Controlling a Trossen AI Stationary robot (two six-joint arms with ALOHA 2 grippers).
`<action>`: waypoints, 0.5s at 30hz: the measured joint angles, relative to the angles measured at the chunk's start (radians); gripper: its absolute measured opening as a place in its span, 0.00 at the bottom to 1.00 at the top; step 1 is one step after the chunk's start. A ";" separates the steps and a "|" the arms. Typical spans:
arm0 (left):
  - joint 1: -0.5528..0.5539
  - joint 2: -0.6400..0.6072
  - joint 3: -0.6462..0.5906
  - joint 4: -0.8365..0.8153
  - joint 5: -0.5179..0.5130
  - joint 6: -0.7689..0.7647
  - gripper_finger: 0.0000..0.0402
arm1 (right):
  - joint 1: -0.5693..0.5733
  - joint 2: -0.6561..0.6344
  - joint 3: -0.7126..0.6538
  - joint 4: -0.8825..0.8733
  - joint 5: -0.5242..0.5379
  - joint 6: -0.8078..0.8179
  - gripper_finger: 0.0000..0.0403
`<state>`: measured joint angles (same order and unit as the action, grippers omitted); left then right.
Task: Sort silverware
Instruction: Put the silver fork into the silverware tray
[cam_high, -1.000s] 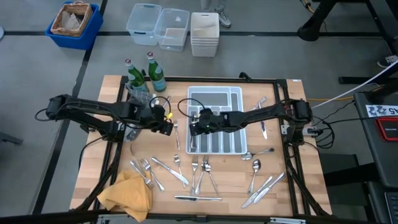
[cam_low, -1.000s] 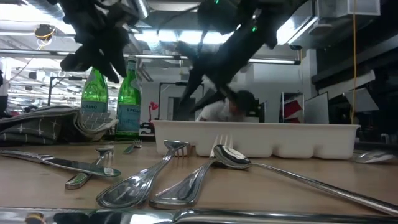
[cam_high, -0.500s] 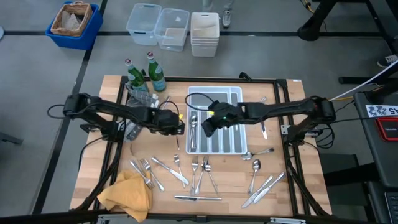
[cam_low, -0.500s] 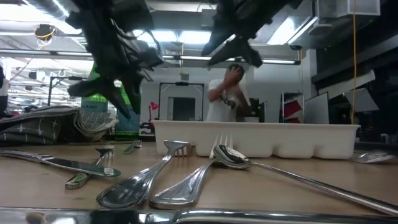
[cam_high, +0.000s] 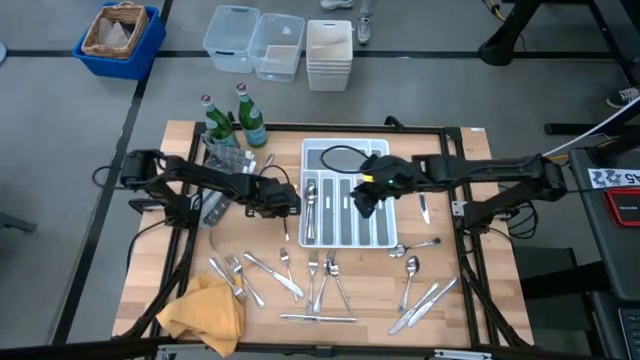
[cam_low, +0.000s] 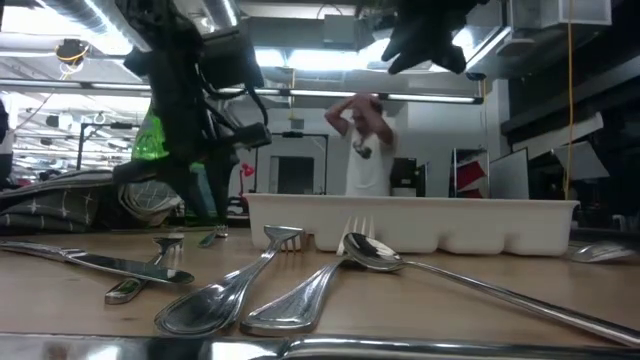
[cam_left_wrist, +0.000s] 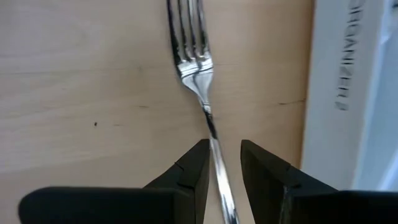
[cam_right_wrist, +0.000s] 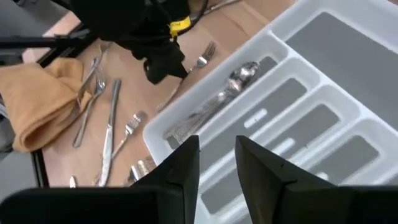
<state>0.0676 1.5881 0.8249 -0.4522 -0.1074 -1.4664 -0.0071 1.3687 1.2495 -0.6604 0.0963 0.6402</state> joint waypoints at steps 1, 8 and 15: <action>0.003 0.007 0.000 -0.001 0.000 -0.001 0.20 | 0.000 -0.008 0.000 -0.010 0.000 -0.006 0.26; 0.022 0.061 0.002 0.044 -0.004 -0.004 0.20 | 0.000 -0.041 0.000 -0.030 0.009 -0.048 0.26; 0.042 0.074 0.005 0.032 0.011 -0.009 0.20 | 0.000 -0.047 0.000 -0.076 0.007 -0.064 0.26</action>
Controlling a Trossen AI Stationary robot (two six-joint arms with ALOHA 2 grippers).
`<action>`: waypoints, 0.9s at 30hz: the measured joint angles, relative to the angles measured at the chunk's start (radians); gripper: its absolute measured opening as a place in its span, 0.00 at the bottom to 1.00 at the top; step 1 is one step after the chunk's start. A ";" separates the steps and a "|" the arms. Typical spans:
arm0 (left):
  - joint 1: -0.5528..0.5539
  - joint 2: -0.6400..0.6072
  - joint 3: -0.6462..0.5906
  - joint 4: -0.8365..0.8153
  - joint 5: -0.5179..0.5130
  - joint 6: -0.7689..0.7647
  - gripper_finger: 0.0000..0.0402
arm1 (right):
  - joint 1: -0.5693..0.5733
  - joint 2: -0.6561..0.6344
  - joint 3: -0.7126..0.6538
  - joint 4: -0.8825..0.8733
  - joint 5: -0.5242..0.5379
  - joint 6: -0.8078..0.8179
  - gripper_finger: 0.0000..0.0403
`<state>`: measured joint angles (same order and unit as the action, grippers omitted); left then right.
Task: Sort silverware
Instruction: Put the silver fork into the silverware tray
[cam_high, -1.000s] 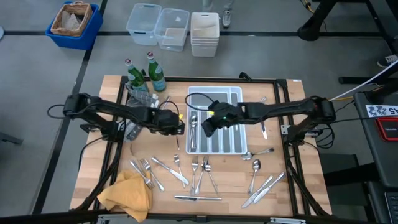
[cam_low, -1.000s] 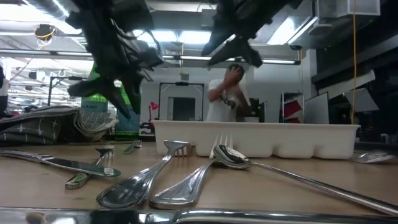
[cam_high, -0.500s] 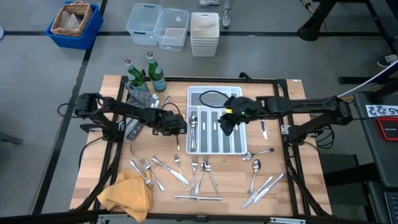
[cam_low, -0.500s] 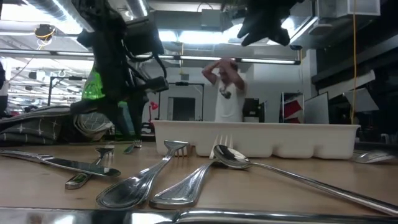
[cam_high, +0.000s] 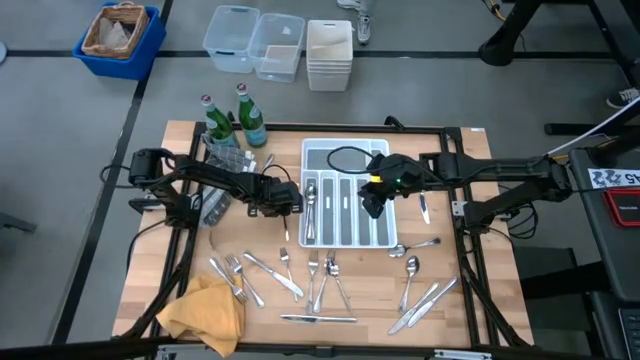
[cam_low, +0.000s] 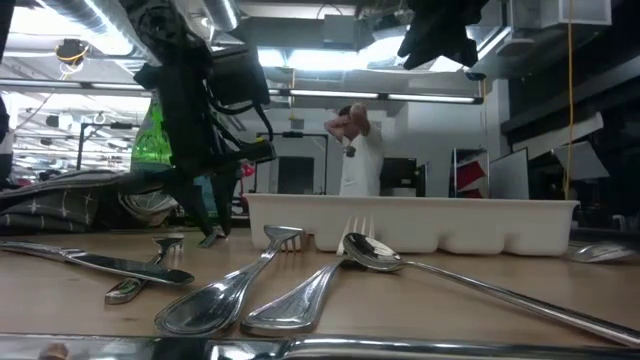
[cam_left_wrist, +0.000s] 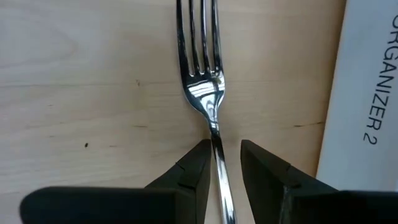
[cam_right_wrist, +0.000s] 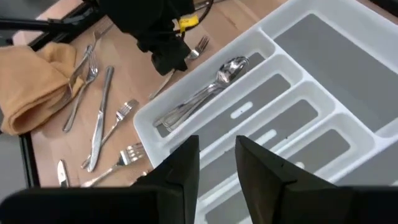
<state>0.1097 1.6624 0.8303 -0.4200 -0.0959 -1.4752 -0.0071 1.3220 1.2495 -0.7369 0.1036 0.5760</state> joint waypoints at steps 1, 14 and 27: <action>0.000 0.000 0.000 -0.006 0.000 -0.005 0.19 | 0.000 0.000 0.000 -0.014 -0.001 -0.006 0.26; 0.000 -0.006 -0.004 -0.010 -0.004 -0.005 0.03 | 0.001 -0.080 0.000 -0.279 0.045 0.029 0.26; 0.001 -0.096 -0.006 -0.016 0.030 0.045 0.01 | 0.001 -0.240 -0.001 -0.618 0.259 0.257 0.26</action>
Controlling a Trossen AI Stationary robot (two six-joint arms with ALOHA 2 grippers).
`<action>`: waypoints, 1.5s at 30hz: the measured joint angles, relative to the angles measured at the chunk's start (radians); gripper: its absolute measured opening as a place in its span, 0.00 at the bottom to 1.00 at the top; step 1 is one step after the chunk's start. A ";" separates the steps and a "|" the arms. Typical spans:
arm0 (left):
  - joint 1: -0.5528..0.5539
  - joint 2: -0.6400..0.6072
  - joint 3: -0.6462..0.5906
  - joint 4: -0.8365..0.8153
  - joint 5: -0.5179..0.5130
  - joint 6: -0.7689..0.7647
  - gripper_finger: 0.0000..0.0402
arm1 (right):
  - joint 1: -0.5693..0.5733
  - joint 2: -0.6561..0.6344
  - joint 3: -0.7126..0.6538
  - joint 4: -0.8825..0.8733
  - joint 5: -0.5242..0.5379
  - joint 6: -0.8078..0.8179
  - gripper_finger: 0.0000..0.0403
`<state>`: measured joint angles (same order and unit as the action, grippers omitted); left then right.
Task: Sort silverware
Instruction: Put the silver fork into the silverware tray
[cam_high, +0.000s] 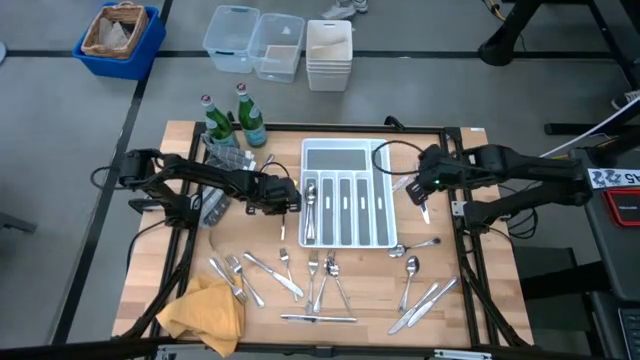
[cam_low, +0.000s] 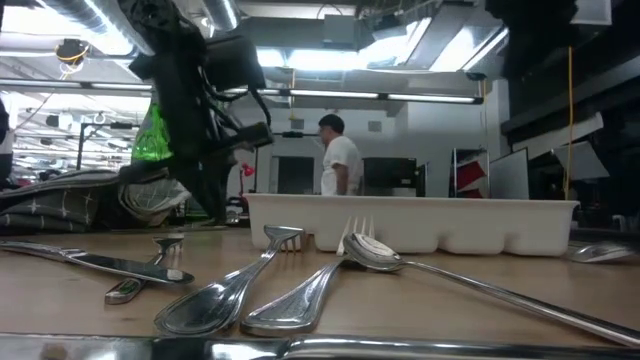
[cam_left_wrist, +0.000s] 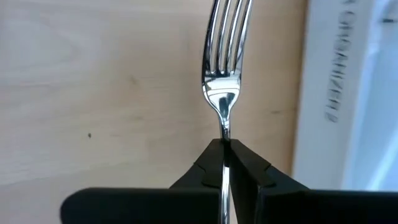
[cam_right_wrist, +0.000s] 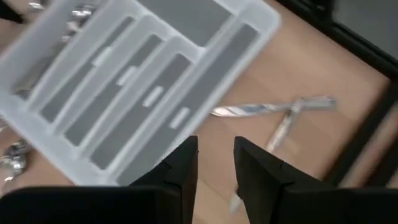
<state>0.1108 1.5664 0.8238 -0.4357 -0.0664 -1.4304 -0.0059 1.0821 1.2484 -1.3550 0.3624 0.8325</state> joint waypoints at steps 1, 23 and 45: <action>0.000 -0.011 0.000 0.001 0.000 0.004 0.01 | 0.000 -0.010 -0.007 -0.014 0.004 0.012 0.26; -0.053 -0.126 0.003 0.475 -0.093 0.016 0.01 | -0.001 -0.169 -0.502 0.075 -0.020 0.373 0.26; -0.057 0.266 0.109 0.649 -0.092 -0.023 0.01 | 0.000 -0.164 -0.577 0.516 -0.130 0.340 0.26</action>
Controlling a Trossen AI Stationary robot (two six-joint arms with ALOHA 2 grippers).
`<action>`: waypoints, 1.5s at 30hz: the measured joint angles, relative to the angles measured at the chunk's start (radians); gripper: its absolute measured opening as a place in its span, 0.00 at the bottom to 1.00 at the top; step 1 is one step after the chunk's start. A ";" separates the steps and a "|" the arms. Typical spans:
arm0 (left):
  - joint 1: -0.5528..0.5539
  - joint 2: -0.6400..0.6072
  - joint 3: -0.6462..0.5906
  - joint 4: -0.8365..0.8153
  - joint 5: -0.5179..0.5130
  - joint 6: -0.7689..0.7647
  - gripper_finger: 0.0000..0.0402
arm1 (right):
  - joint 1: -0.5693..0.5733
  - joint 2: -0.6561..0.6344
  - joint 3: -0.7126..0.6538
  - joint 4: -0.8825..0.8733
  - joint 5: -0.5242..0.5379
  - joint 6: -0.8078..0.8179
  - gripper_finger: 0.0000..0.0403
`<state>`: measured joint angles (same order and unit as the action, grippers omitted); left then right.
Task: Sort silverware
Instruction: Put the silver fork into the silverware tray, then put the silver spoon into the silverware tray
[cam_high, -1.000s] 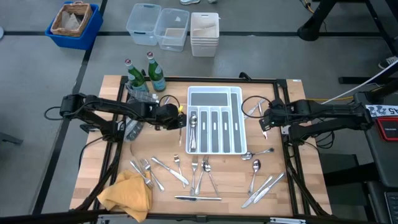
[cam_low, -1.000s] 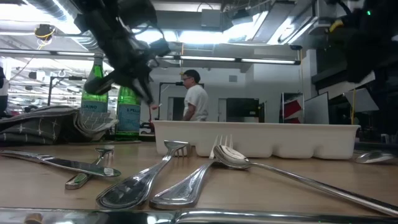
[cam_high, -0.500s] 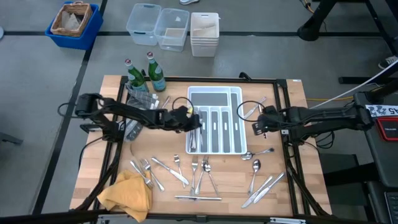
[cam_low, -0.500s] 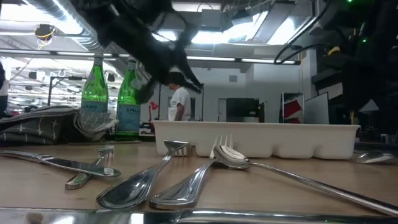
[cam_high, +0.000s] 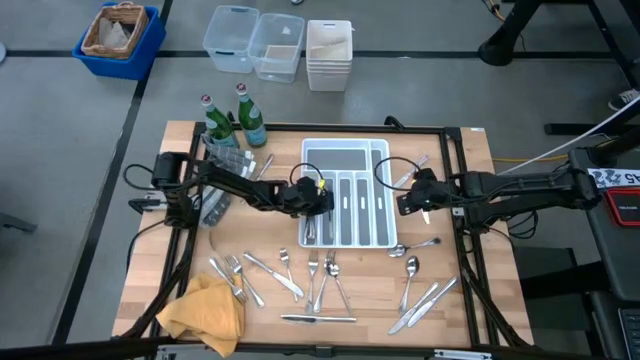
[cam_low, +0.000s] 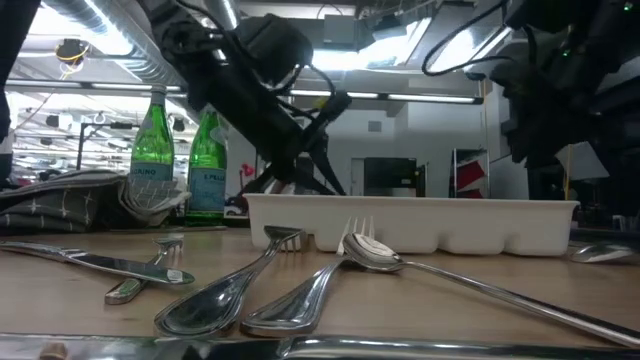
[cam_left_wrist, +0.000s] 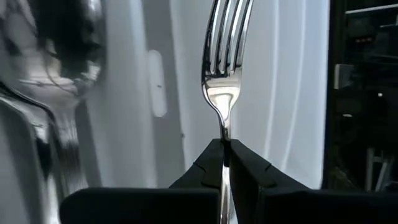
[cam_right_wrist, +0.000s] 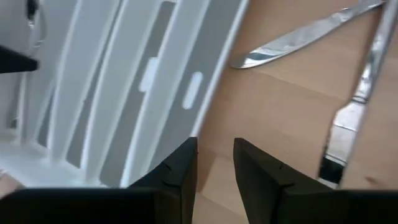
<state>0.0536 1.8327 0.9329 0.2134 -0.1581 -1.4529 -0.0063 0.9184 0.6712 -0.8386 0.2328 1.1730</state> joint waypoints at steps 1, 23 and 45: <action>0.001 0.003 0.000 -0.009 0.000 0.001 0.01 | 0.000 0.000 0.000 0.010 -0.006 -0.001 0.26; 0.027 0.004 0.000 -0.045 0.036 -0.004 0.16 | 0.000 0.000 0.000 0.059 -0.224 -0.202 0.26; 0.028 -0.032 0.002 0.076 0.099 0.072 0.19 | 0.253 0.000 0.000 -0.063 -0.277 -0.352 0.26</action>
<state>0.0814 1.8004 0.9348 0.2891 -0.0593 -1.3814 0.2469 0.9184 0.6716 -0.9016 -0.0441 0.8205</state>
